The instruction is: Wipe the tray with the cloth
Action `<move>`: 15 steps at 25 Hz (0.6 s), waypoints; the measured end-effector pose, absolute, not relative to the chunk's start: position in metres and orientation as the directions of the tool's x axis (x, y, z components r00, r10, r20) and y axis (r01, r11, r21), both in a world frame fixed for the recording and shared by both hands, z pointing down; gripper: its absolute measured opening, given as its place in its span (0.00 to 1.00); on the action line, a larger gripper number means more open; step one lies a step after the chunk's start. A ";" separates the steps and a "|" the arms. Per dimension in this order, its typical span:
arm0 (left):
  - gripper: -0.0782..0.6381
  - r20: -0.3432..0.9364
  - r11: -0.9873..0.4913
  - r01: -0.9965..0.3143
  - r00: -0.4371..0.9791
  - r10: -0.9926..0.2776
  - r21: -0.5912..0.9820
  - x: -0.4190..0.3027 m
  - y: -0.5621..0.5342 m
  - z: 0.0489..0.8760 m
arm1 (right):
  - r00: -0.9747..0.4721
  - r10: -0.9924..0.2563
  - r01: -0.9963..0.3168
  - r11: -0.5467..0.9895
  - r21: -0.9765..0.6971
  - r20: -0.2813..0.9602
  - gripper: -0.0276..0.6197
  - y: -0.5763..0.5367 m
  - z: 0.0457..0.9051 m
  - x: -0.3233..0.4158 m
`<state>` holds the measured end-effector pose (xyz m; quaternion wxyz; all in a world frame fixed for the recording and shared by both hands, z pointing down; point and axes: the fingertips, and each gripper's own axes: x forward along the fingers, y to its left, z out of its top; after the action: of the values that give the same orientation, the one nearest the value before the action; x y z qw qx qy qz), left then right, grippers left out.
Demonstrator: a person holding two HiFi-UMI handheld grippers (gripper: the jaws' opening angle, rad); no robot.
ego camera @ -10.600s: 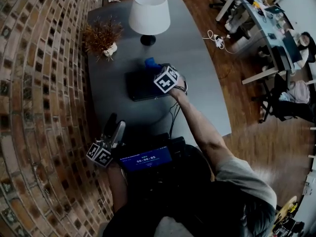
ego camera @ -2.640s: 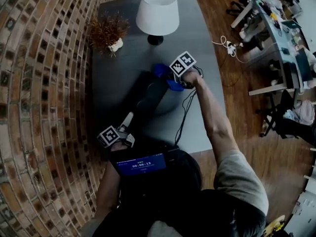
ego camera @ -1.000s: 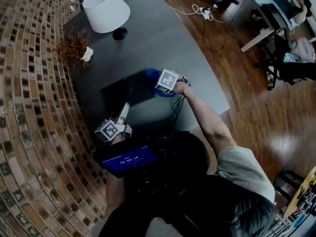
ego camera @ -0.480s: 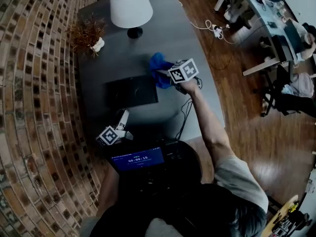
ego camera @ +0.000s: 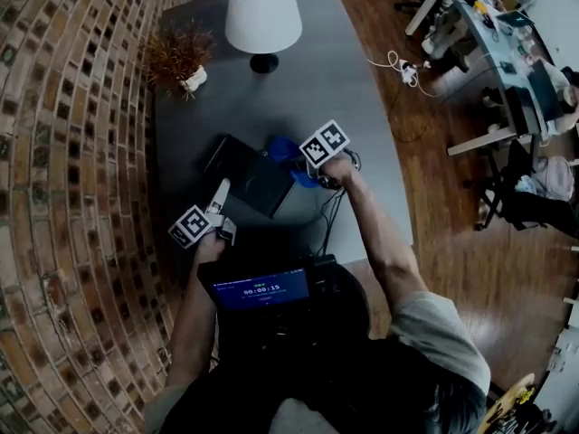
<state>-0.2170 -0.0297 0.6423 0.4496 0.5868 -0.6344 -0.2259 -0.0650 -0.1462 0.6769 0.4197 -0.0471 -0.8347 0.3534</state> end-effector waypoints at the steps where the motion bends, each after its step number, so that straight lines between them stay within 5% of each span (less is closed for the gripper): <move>1: 0.56 0.308 0.196 -0.561 0.111 -0.945 0.804 -0.221 -0.040 0.642 | -0.682 0.345 -0.249 0.719 -0.649 0.645 0.23 -0.131 0.675 -0.056; 8: 0.55 0.330 0.014 -0.676 0.341 -0.880 0.736 -0.201 -0.116 0.633 | -0.769 0.191 -0.391 0.615 -0.684 0.611 0.23 -0.040 0.687 -0.027; 15: 0.50 0.428 -0.043 -0.744 0.430 -0.795 0.667 -0.156 0.000 0.617 | -0.865 -0.123 -0.477 0.505 -0.719 0.487 0.23 -0.192 0.654 -0.047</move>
<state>-0.1561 0.0003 0.6167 0.4406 0.7217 -0.5330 -0.0290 -0.0465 -0.1925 0.6542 0.1905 0.1772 -0.8463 0.4648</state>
